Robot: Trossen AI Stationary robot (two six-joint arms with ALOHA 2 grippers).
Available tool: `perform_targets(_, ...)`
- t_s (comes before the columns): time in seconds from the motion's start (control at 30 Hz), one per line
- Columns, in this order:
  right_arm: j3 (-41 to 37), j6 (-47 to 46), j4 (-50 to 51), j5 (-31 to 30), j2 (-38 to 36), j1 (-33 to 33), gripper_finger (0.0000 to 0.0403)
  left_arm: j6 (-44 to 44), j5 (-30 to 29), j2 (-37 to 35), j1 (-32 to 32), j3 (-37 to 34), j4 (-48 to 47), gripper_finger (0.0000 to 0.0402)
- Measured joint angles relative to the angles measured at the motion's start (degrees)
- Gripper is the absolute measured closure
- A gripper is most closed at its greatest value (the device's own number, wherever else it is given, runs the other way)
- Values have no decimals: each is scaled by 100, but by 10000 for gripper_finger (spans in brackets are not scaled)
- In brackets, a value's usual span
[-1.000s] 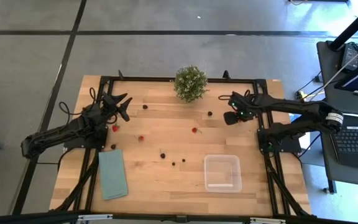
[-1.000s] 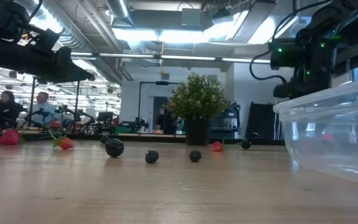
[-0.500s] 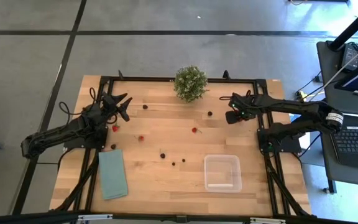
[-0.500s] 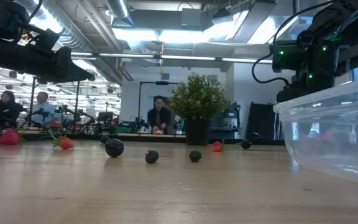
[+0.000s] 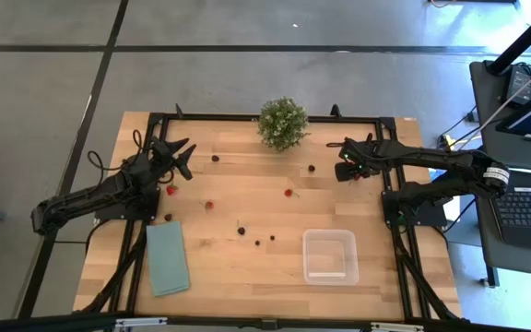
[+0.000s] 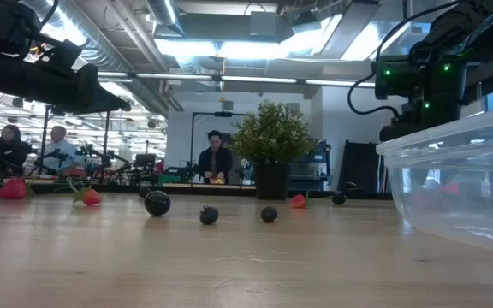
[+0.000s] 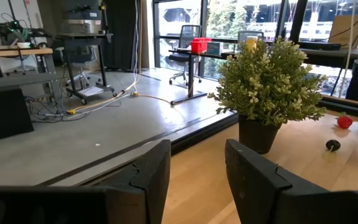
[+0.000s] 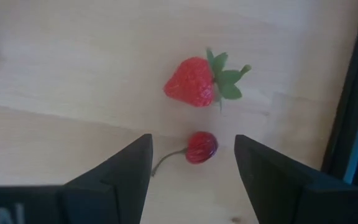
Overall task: Pick and placing Produce into tupperware
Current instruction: Put the red cherry into the bin
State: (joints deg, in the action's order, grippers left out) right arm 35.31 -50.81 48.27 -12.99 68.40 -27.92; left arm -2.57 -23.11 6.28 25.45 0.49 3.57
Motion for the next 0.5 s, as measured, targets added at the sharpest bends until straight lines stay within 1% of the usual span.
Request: perform_targets(0.5,-16,-301,24,-98,0,-2,173,0,0,2,0,1,-1,257)
